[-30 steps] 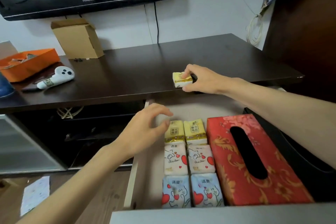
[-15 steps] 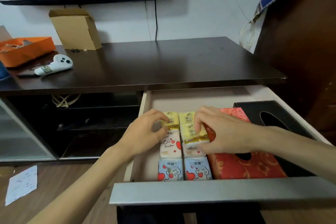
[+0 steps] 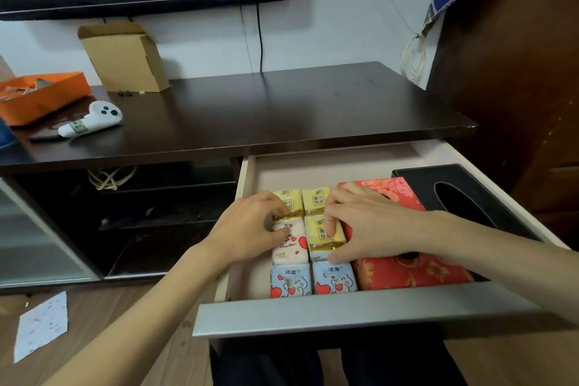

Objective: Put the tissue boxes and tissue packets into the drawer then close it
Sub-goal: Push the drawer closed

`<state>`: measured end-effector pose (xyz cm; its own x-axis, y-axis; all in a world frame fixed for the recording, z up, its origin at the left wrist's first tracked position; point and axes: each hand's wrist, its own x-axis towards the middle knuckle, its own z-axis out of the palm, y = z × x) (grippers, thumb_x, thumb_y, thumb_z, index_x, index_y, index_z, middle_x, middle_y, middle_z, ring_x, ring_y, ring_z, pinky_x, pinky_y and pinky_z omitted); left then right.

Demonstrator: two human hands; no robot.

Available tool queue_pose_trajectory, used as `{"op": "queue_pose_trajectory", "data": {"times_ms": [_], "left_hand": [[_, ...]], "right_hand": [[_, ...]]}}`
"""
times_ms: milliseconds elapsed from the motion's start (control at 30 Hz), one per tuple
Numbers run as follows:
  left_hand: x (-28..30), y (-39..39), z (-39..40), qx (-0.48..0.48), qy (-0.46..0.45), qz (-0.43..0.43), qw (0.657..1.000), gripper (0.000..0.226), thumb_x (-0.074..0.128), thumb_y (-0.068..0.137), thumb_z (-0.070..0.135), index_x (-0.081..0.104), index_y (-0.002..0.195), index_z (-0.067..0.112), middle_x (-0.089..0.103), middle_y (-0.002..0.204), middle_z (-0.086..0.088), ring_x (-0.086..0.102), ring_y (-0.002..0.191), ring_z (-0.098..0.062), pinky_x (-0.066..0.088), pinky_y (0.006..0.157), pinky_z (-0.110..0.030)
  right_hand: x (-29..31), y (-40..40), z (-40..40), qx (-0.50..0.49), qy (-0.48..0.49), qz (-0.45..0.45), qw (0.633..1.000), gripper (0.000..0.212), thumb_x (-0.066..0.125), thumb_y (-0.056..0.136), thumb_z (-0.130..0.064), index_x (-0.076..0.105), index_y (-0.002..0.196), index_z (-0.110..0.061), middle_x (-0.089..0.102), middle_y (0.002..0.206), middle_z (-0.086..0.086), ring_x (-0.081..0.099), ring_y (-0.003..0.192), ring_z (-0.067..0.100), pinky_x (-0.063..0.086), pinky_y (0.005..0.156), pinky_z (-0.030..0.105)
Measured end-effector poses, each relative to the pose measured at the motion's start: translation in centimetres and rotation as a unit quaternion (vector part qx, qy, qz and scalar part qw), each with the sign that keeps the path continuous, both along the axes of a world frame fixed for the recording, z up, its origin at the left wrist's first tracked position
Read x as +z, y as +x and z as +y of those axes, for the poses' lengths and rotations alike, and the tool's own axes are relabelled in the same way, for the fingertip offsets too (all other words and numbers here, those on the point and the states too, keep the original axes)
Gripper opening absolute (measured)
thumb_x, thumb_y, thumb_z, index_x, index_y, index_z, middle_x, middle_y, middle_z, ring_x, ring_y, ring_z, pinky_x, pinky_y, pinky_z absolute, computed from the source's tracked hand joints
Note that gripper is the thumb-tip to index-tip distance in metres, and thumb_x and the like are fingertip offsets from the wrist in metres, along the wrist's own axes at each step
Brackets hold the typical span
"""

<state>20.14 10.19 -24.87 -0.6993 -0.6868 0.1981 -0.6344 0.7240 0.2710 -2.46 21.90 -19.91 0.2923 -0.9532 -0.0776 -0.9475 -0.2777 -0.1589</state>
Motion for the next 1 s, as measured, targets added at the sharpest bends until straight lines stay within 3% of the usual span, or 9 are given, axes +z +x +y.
{"op": "queue_pose_trajectory", "data": {"times_ms": [133, 267, 333, 433, 533, 600, 700, 800, 1000], "left_hand": [[0.4, -0.1, 0.4, 0.005, 0.010, 0.006, 1.000, 0.039, 0.067, 0.086, 0.053, 0.067, 0.120, 0.033, 0.057, 0.132, 0.017, 0.053, 0.115, -0.002, 0.045, 0.084, -0.019], [2.3, 0.9, 3.0, 0.034, 0.138, 0.234, 0.962, 0.023, 0.058, 0.098, 0.033, 0.069, 0.117, 0.026, 0.059, 0.129, 0.014, 0.052, 0.120, -0.001, 0.044, 0.104, -0.033], [3.4, 2.0, 5.1, 0.030, 0.170, 0.263, 0.949, 0.023, 0.053, 0.101, 0.027, 0.069, 0.118, 0.027, 0.061, 0.128, 0.015, 0.052, 0.122, 0.001, 0.042, 0.104, -0.031], [4.3, 3.8, 9.3, -0.011, 0.152, 0.224, 0.963, 0.019, 0.053, 0.101, 0.034, 0.069, 0.112, 0.036, 0.065, 0.122, 0.021, 0.057, 0.117, -0.001, 0.042, 0.095, -0.022], [3.5, 5.0, 14.2, -0.032, 0.093, 0.164, 0.982, 0.033, 0.048, 0.096, 0.057, 0.064, 0.116, 0.036, 0.061, 0.124, 0.024, 0.058, 0.116, -0.001, 0.047, 0.090, -0.026], [2.5, 5.1, 16.3, -0.018, -0.004, 0.089, 0.996, 0.046, 0.046, 0.091, 0.069, 0.062, 0.120, 0.037, 0.060, 0.122, 0.024, 0.058, 0.112, 0.002, 0.050, 0.082, -0.024], [1.5, 4.5, 17.0, -0.018, -0.141, -0.004, 0.990, 0.055, 0.058, 0.086, 0.067, 0.069, 0.118, 0.024, 0.067, 0.109, 0.010, 0.065, 0.095, -0.015, 0.052, 0.067, -0.029], [0.6, 4.0, 16.1, -0.026, -0.217, -0.011, 0.976, 0.049, 0.061, 0.088, 0.062, 0.070, 0.111, 0.020, 0.067, 0.100, 0.005, 0.063, 0.087, -0.019, 0.045, 0.057, -0.029], [0.4, 3.4, 13.1, -0.026, -0.231, 0.006, 0.973, 0.048, 0.056, 0.089, 0.065, 0.065, 0.109, 0.023, 0.065, 0.094, 0.008, 0.059, 0.082, -0.016, 0.040, 0.053, -0.028]], "right_hand": [[0.8, 0.0, 1.4, -0.016, -0.031, -0.050, 0.998, 0.024, 0.066, 0.085, -0.057, 0.061, 0.098, -0.038, 0.049, 0.123, -0.018, 0.038, 0.120, 0.005, 0.041, 0.101, 0.036], [1.7, -0.6, 5.1, -0.050, -0.105, -0.151, 0.982, 0.010, 0.066, 0.089, -0.045, 0.063, 0.091, -0.036, 0.060, 0.110, -0.016, 0.052, 0.112, 0.006, 0.046, 0.095, 0.037], [1.7, -1.3, 7.9, -0.061, -0.106, -0.160, 0.980, 0.012, 0.062, 0.090, -0.050, 0.061, 0.095, -0.040, 0.060, 0.111, -0.020, 0.053, 0.113, 0.004, 0.049, 0.091, 0.031], [0.7, -2.2, 12.1, -0.074, -0.119, -0.147, 0.979, 0.020, 0.051, 0.093, -0.060, 0.057, 0.105, -0.045, 0.053, 0.115, -0.028, 0.049, 0.118, 0.001, 0.044, 0.087, 0.023], [-1.0, -2.7, 15.3, -0.097, -0.170, -0.122, 0.973, 0.029, 0.045, 0.096, -0.058, 0.057, 0.113, -0.038, 0.049, 0.114, -0.026, 0.048, 0.113, 0.007, 0.042, 0.084, 0.023], [-2.4, -3.0, 16.6, -0.105, -0.204, -0.098, 0.968, 0.036, 0.045, 0.097, -0.058, 0.059, 0.116, -0.031, 0.050, 0.117, -0.021, 0.047, 0.109, 0.007, 0.040, 0.085, 0.023], [-4.1, -3.8, 17.1, -0.104, -0.278, 0.005, 0.955, 0.054, 0.054, 0.092, -0.061, 0.065, 0.121, -0.017, 0.056, 0.122, -0.002, 0.048, 0.105, 0.019, 0.040, 0.087, 0.030], [-5.2, -4.4, 16.2, -0.083, -0.326, 0.072, 0.939, 0.061, 0.061, 0.089, -0.063, 0.065, 0.123, -0.012, 0.055, 0.123, 0.004, 0.051, 0.101, 0.028, 0.043, 0.086, 0.038], [-5.5, -5.0, 13.2, -0.066, -0.359, 0.065, 0.929, 0.060, 0.065, 0.087, -0.062, 0.064, 0.123, -0.014, 0.056, 0.117, 0.003, 0.051, 0.098, 0.027, 0.042, 0.085, 0.035]]}}
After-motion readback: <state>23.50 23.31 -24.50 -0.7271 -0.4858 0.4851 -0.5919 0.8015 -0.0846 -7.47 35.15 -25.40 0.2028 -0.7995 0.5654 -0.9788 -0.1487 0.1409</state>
